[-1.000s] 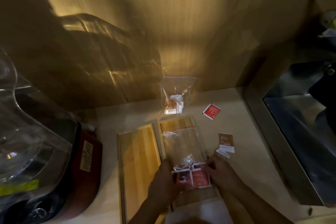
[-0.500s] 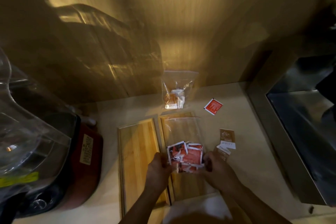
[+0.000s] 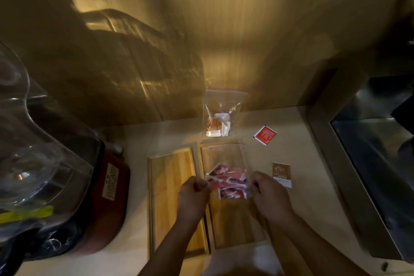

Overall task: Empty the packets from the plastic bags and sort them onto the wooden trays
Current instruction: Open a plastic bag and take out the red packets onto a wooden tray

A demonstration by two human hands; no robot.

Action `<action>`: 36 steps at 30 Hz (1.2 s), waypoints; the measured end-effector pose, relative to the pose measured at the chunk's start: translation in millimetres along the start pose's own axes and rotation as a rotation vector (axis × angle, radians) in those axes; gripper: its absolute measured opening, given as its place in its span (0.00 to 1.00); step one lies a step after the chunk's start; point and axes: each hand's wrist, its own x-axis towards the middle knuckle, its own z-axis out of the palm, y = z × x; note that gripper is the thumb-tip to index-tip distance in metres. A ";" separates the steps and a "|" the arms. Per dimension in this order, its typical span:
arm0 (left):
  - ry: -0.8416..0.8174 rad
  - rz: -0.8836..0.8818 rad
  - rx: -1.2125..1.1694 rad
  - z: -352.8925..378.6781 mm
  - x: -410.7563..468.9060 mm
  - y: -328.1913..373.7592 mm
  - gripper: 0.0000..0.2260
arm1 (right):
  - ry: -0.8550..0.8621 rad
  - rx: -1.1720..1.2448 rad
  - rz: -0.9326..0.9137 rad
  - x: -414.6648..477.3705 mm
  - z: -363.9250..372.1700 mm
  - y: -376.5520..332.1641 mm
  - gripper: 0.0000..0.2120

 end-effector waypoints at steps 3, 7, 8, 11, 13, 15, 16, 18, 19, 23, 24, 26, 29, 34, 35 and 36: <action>-0.004 0.049 -0.022 -6.4 0.3 8.2 0.07 | -0.015 0.045 -0.003 2.9 -7.3 -4.7 0.17; -0.016 -0.010 0.022 -9.4 -2.8 -4.2 0.05 | -0.115 0.067 0.012 1.6 -3.9 -0.3 0.17; -0.030 -0.037 0.027 -9.3 -4.4 -9.8 0.06 | -0.139 0.075 0.034 -0.4 -1.2 2.1 0.16; -0.116 -0.148 0.030 -6.2 -10.7 -23.0 0.06 | -0.158 0.166 0.168 -7.9 11.4 12.3 0.13; -0.141 -0.223 0.020 -3.2 -14.8 -26.0 0.02 | -0.157 0.239 0.223 -13.8 18.3 16.4 0.06; -0.127 -0.263 -0.031 -1.6 -16.1 -26.5 0.03 | -0.197 0.277 0.211 -21.2 24.3 18.3 0.09; -0.122 -0.271 -0.058 -1.4 -15.7 -26.3 0.04 | -0.219 0.289 0.194 -24.6 25.1 16.7 0.10; -0.119 -0.259 -0.070 -2.4 -14.6 -23.6 0.06 | -0.229 0.272 0.167 -26.1 25.6 14.4 0.03; -0.122 -0.243 -0.062 -3.6 -14.3 -20.7 0.05 | -0.213 0.267 0.153 -25.0 24.4 14.4 0.03; -0.116 -0.131 -0.044 -12.3 -13.4 -0.1 0.05 | -0.123 0.251 0.082 -14.9 8.7 7.2 0.17; -0.112 -0.086 -0.041 -15.3 -12.9 6.2 0.06 | -0.113 0.259 0.060 -12.4 3.2 3.6 0.17; -0.103 0.022 -0.010 -22.0 -13.2 17.8 0.06 | -0.092 0.314 0.030 -9.2 -6.7 -1.4 0.17; -0.127 0.166 0.181 -32.0 -14.1 26.2 0.05 | -0.131 0.347 0.031 -8.5 -17.5 -6.6 0.17; -0.340 0.194 0.562 -35.7 -26.2 25.1 0.10 | -0.250 0.374 0.041 -19.7 -19.0 -3.2 0.18; -0.282 0.221 0.565 -34.0 -29.6 27.0 0.09 | -0.180 0.400 0.032 -21.5 -19.6 -1.9 0.18; -0.193 0.260 0.549 -32.9 -31.5 28.6 0.09 | -0.115 0.424 0.021 -22.3 -21.1 -0.9 0.19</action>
